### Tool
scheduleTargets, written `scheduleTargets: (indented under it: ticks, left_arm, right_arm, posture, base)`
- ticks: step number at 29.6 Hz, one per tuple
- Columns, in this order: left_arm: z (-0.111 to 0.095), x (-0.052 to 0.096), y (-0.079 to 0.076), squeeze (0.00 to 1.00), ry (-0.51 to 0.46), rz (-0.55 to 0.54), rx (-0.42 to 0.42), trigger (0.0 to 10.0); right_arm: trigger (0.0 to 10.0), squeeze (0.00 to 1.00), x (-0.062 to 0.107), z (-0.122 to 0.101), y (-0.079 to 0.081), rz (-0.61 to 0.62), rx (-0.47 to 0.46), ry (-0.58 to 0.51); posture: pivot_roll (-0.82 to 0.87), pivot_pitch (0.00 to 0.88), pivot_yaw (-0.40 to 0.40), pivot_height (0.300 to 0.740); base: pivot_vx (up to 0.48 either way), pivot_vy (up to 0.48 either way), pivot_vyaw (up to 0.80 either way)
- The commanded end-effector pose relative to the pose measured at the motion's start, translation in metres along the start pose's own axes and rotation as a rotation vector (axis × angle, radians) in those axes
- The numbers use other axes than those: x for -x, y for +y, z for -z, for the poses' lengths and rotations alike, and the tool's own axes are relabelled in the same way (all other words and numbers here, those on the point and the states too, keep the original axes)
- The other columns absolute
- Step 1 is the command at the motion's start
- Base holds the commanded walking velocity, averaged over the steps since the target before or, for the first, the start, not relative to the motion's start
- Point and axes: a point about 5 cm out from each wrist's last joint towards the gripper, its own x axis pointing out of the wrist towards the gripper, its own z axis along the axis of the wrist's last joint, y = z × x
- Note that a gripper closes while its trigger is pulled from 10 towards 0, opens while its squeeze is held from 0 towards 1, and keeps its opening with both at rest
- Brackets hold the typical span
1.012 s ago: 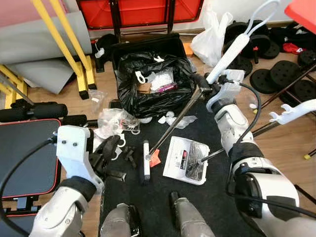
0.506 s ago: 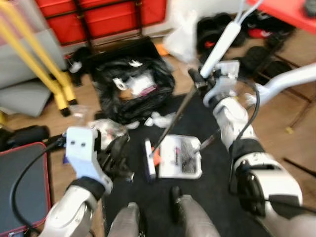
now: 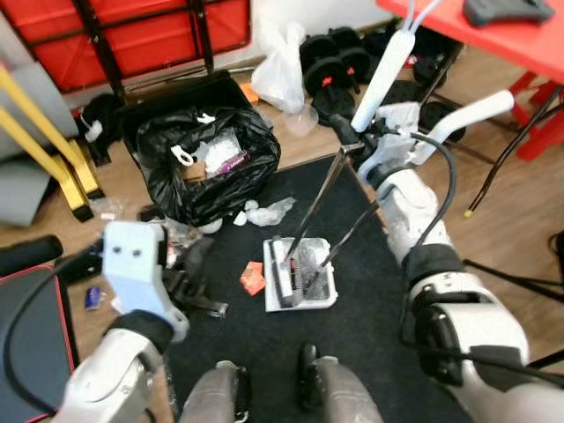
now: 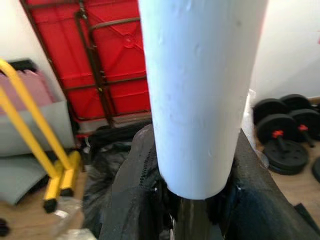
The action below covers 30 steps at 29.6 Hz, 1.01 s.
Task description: Sweep floor
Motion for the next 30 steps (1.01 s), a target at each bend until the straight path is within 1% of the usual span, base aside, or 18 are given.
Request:
scheduleTargets:
  ticks: [1,3,4,6,7,9,13,14,15,16,18,19,20,21,23,26,27,30]
  left_arm:
    - [0.004,0.002,0.0,0.0,0.023,-0.004,0.001,10.0]
    - [0.004,0.002,0.0,0.0,0.024,-0.005,0.001,10.0]
    - [0.004,0.002,0.0,0.0,0.024,-0.005,0.001,10.0]
    - [0.004,0.002,0.0,0.0,0.024,-0.005,0.001,10.0]
    - [0.005,0.002,-0.001,0.0,0.026,-0.006,0.001,10.0]
    - [0.005,0.004,-0.001,0.0,0.027,-0.005,0.003,10.0]
    - [0.004,0.004,-0.002,0.0,0.027,-0.004,0.003,10.0]
    - [0.004,0.006,-0.002,0.0,0.027,-0.006,0.002,10.0]
    - [0.004,0.006,-0.002,0.0,0.027,-0.006,0.002,10.0]
    - [0.002,0.01,-0.001,0.0,0.032,-0.014,-0.003,10.0]
    - [0.002,0.01,-0.001,0.0,0.032,-0.014,-0.003,10.0]
    - [0.001,0.016,-0.001,0.0,0.042,-0.025,-0.007,10.0]
    - [0.001,0.016,-0.001,0.0,0.042,-0.025,-0.007,10.0]
    - [0.001,0.019,-0.001,0.0,0.048,-0.028,-0.009,10.0]
    - [0.001,0.025,-0.001,0.0,0.063,-0.03,-0.015,10.0]
    - [0.0,0.029,-0.002,0.0,0.073,-0.025,-0.016,10.0]
    - [0.0,0.029,-0.002,0.0,0.073,-0.025,-0.016,10.0]
    - [0.0,0.03,-0.003,0.0,0.075,-0.019,-0.017,10.0]
  right_arm:
    - [10.0,0.0,-0.006,-0.019,0.001,-0.022,-0.093,-0.108]
    - [10.0,0.0,-0.006,-0.021,0.002,-0.028,-0.107,-0.119]
    - [10.0,0.0,-0.007,-0.023,0.003,-0.035,-0.145,-0.134]
    - [10.0,0.0,-0.007,-0.023,0.003,-0.035,-0.145,-0.134]
    - [10.0,0.0,-0.008,-0.024,0.004,-0.04,-0.182,-0.141]
    - [10.0,0.0,-0.009,-0.017,0.006,-0.037,-0.223,-0.123]
    - [10.0,0.0,-0.009,-0.013,0.007,-0.031,-0.23,-0.108]
    - [10.0,0.0,-0.008,-0.007,0.008,-0.021,-0.238,-0.091]
    - [10.0,0.0,-0.008,-0.007,0.008,-0.021,-0.238,-0.091]
    - [10.0,0.0,-0.008,-0.001,0.01,-0.018,-0.223,-0.08]
    - [10.0,0.0,-0.008,-0.001,0.01,-0.018,-0.223,-0.08]
    - [10.0,0.0,-0.007,0.004,0.008,-0.005,-0.206,-0.061]
    - [10.0,0.0,-0.007,0.004,0.008,-0.005,-0.206,-0.061]
    - [10.0,0.0,-0.005,0.008,0.006,0.011,-0.206,-0.044]
    - [10.0,0.0,0.003,0.022,0.0,0.062,-0.168,0.03]
    - [10.0,0.0,0.015,0.041,-0.005,0.119,-0.125,0.132]
    - [10.0,0.0,0.015,0.041,-0.005,0.119,-0.125,0.132]
    - [10.0,0.0,0.021,0.051,-0.006,0.132,-0.116,0.177]
  posture:
    - [0.01,0.292,-0.038,0.74]
    - [0.01,0.292,-0.038,0.74]
    - [0.01,0.297,-0.04,0.74]
    - [0.01,0.297,-0.04,0.74]
    - [0.01,0.3,-0.039,0.74]
    - [0.02,0.306,-0.04,0.74]
    - [0.02,0.309,-0.039,0.74]
    - [0.04,0.323,-0.037,0.74]
    - [0.04,0.323,-0.037,0.74]
    - [0.07,0.342,-0.03,0.74]
    - [0.07,0.342,-0.03,0.74]
    - [0.09,0.357,-0.029,0.74]
    - [0.09,0.357,-0.029,0.74]
    - [0.1,0.365,-0.027,0.74]
    - [0.11,0.382,-0.015,0.74]
    - [0.12,0.391,-0.005,0.74]
    - [0.12,0.391,-0.005,0.74]
    - [0.13,0.399,0.001,0.74]
  base:
    - [0.0,0.0,0.0]
    - [0.0,0.0,0.0]
    - [0.0,0.0,0.0]
    - [0.0,0.0,0.0]
    - [0.0,0.0,0.0]
    - [0.0,0.0,0.0]
    - [0.0,0.0,0.0]
    - [0.0,0.0,0.0]
    - [0.0,0.0,0.0]
    - [0.0,0.0,0.0]
    - [0.0,0.0,0.0]
    - [0.0,0.0,0.0]
    - [0.0,0.0,0.0]
    - [0.0,0.0,0.0]
    - [0.0,0.0,0.0]
    - [0.0,0.0,0.0]
    - [0.0,0.0,0.0]
    - [0.0,0.0,0.0]
